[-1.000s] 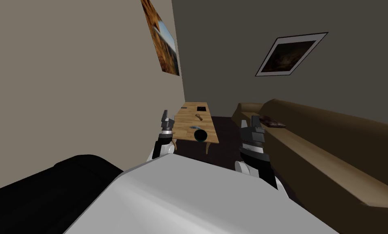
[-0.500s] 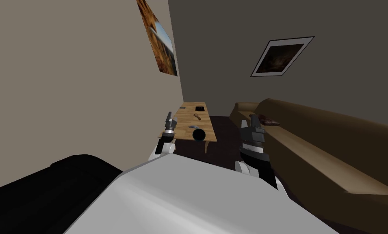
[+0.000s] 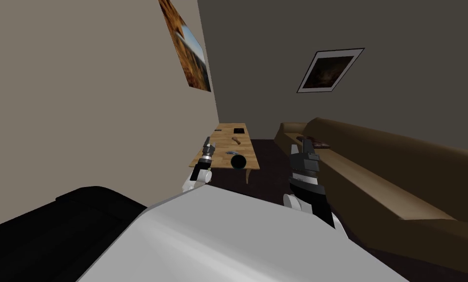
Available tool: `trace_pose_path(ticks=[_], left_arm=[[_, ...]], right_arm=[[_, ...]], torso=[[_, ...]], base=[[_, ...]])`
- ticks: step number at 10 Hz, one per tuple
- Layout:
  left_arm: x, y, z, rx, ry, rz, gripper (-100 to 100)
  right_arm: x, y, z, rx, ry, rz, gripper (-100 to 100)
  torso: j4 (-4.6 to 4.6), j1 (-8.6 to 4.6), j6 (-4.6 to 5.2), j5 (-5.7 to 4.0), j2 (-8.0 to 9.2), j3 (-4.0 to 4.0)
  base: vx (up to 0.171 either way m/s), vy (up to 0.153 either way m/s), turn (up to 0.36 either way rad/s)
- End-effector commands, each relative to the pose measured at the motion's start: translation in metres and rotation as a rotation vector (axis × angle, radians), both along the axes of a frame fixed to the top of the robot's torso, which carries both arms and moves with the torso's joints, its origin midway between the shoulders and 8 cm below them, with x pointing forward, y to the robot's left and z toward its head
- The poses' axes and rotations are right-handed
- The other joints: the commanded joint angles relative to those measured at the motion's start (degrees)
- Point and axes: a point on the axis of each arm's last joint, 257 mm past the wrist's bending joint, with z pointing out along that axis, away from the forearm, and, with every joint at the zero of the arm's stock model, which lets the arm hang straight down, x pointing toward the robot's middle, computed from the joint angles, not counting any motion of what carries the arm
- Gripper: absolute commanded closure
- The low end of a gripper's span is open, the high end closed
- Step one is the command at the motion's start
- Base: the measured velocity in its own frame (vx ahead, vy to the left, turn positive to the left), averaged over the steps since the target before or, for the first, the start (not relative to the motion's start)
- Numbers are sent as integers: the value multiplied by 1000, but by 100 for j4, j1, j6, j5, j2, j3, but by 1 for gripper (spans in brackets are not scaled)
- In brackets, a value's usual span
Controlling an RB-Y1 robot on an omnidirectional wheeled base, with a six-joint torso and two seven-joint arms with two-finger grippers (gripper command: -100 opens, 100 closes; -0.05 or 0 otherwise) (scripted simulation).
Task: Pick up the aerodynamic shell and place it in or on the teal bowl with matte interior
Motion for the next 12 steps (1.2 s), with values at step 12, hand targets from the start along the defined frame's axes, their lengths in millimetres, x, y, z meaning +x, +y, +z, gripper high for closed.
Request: trace_pose_path(ticks=[12], left_arm=[[73, 36, -112, -97, 307, -19, -100]], right_arm=[[0, 0, 0, 0, 0, 0, 0]], torso=[[0, -1, 1, 0, 0, 0]], base=[[-16, 2, -87]])
